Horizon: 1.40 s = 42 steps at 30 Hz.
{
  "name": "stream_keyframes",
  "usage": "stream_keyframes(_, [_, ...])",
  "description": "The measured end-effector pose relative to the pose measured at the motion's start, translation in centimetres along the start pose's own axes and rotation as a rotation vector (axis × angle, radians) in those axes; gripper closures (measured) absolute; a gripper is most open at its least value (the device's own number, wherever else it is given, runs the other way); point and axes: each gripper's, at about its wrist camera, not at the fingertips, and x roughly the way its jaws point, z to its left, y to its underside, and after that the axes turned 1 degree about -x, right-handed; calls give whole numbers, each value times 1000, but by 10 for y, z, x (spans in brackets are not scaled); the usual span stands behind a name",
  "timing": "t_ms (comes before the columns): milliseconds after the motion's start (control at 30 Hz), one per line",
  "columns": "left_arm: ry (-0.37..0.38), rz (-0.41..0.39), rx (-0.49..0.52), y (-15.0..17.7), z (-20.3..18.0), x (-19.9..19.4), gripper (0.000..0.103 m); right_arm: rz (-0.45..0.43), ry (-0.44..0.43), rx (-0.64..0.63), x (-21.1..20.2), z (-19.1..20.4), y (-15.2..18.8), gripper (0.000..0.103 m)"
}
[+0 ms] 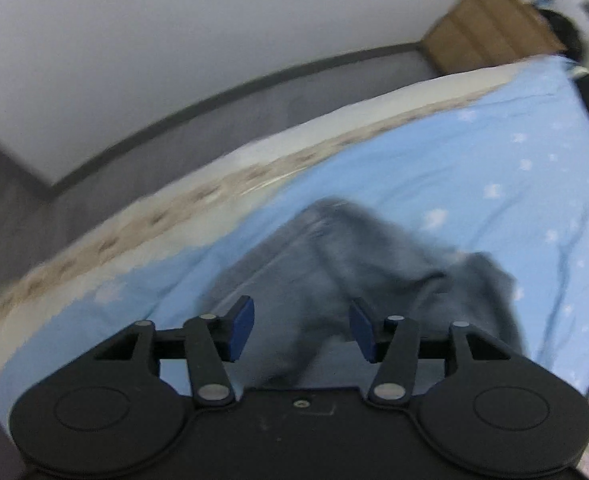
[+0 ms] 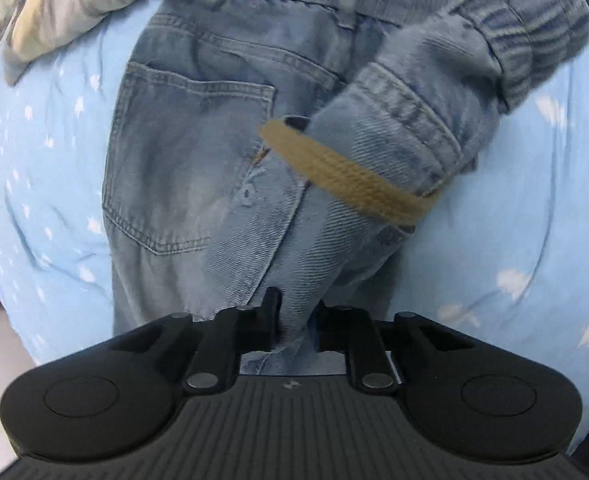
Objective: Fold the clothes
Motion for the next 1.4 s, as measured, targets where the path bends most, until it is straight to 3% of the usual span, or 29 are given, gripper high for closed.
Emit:
stream_keyframes(133, [4,37,-179,10,34,23,53,-1,35,-50,-2,7,0,91])
stream_keyframes(400, [87,88,-369,26,65,47,57,-14,82,-100,-6,11,2,91])
stream_keyframes(467, [109,83,-392,26,66,49,62,-20,91,-111,-8,13,3,91])
stream_keyframes(500, [117,71,-386,26,65,47,69,-26,92,-116,-10,14,4,91])
stream_keyframes(533, [127,58,-379,26,63,44,83,-32,91,-122,-13,14,5,92])
stream_keyframes(600, [145,31,-364,27,61,38,92,-47,87,-141,-21,16,7,94])
stream_keyframes(900, [286,-171,-323,34,68,-50,99,-95,15,-220,-57,11,12,98])
stream_keyframes(1200, [412,-393,-394,27,131,-161,99,-107,-92,-225,-109,-25,15,98])
stream_keyframes(1400, [445,-443,-426,32,175,-203,99,-71,-99,-335,-128,-51,29,98])
